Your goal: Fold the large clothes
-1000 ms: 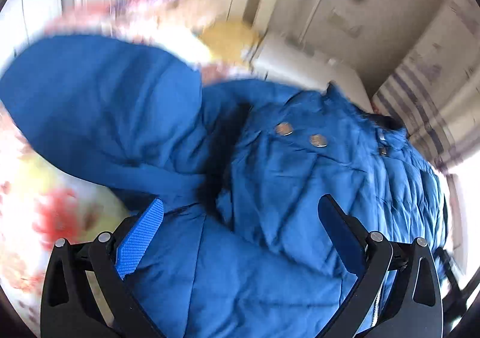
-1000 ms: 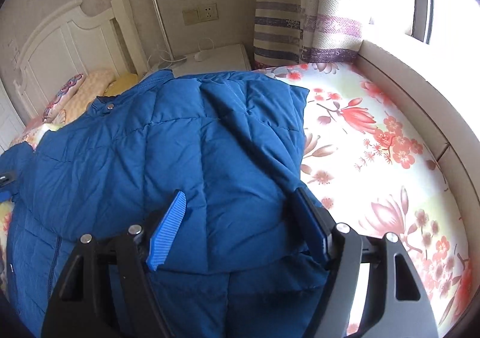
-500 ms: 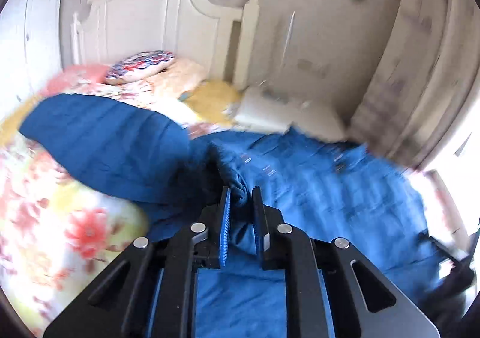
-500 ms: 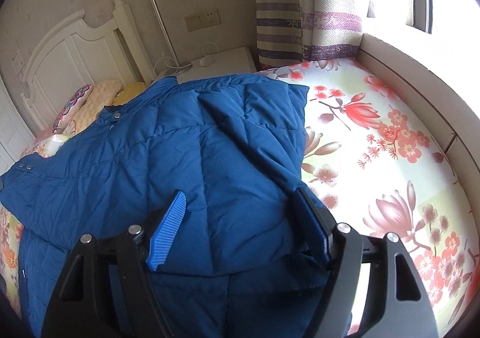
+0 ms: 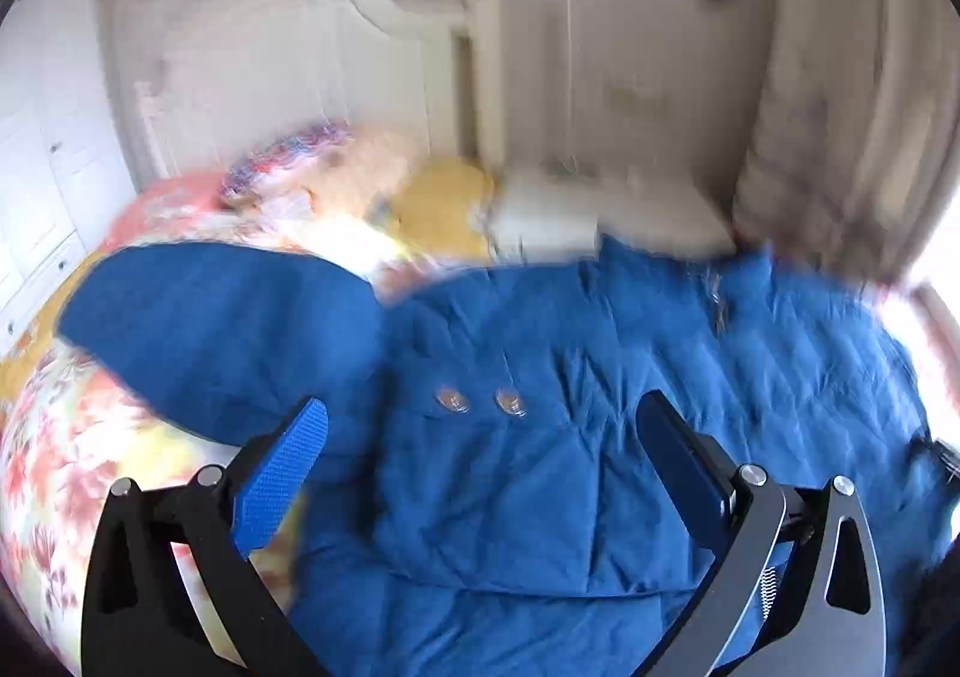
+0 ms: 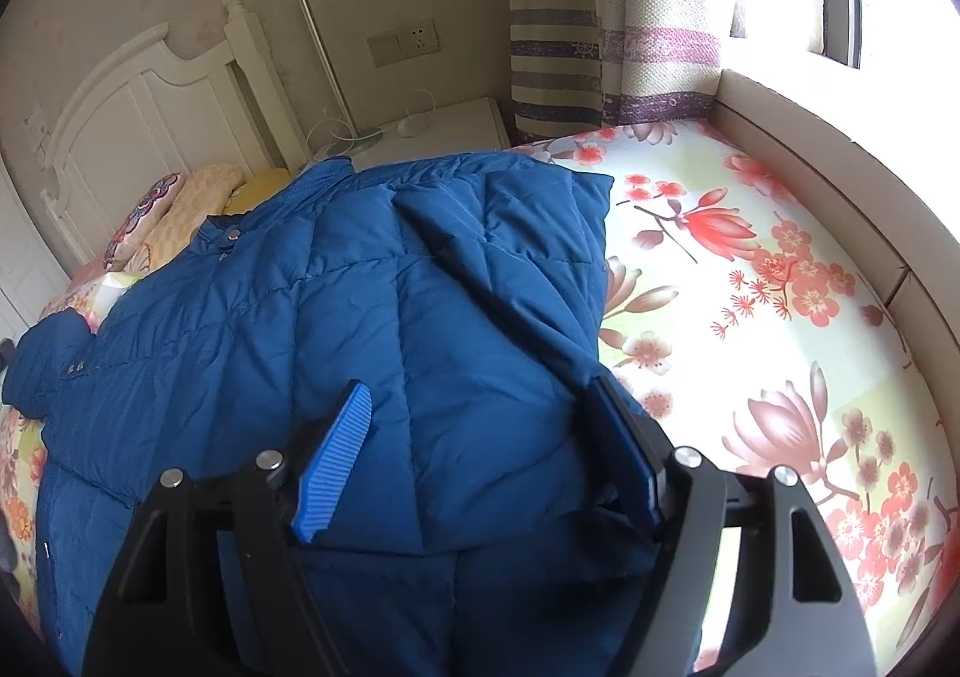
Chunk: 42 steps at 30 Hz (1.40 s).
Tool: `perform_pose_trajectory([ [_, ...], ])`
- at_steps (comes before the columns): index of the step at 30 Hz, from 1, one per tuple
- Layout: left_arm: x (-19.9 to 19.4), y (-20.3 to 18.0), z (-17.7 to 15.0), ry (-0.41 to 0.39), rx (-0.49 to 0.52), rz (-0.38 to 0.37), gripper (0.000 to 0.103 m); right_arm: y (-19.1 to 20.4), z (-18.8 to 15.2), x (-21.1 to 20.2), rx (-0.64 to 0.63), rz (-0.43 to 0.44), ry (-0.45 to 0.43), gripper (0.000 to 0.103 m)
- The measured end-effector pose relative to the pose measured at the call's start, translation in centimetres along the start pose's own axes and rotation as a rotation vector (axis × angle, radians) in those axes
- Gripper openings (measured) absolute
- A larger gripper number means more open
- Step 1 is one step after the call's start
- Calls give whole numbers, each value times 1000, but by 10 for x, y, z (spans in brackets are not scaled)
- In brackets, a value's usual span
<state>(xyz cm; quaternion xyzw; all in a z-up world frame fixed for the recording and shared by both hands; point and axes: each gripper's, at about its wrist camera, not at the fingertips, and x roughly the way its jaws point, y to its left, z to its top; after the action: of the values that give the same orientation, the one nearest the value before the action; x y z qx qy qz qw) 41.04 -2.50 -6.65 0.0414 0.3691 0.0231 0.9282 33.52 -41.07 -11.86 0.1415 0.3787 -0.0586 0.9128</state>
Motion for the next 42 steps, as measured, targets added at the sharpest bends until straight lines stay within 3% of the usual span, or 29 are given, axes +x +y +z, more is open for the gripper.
perform_pose_trajectory([
  [1, 18, -7, -4, 46, 21, 36, 96, 2, 0, 0, -8, -16, 0, 73],
  [4, 60, -12, -31, 152, 47, 6, 97, 11, -1, 1, -47, -69, 4, 73],
  [7, 61, -10, -28, 157, 40, -9, 99, 21, -2, 2, -90, -135, 5, 73],
  [12, 62, -6, -33, 150, 45, 0, 99, 56, -9, 5, -255, -321, -3, 75],
  [21, 54, -4, -41, 147, 26, -24, 99, 88, -21, 8, -413, -493, -33, 77],
  [35, 55, -3, -40, 149, 16, -41, 99, 91, -14, 11, -427, -501, -19, 78],
  [42, 55, -3, -40, 150, 15, -42, 99, 100, 1, -1, -412, -485, -78, 79],
])
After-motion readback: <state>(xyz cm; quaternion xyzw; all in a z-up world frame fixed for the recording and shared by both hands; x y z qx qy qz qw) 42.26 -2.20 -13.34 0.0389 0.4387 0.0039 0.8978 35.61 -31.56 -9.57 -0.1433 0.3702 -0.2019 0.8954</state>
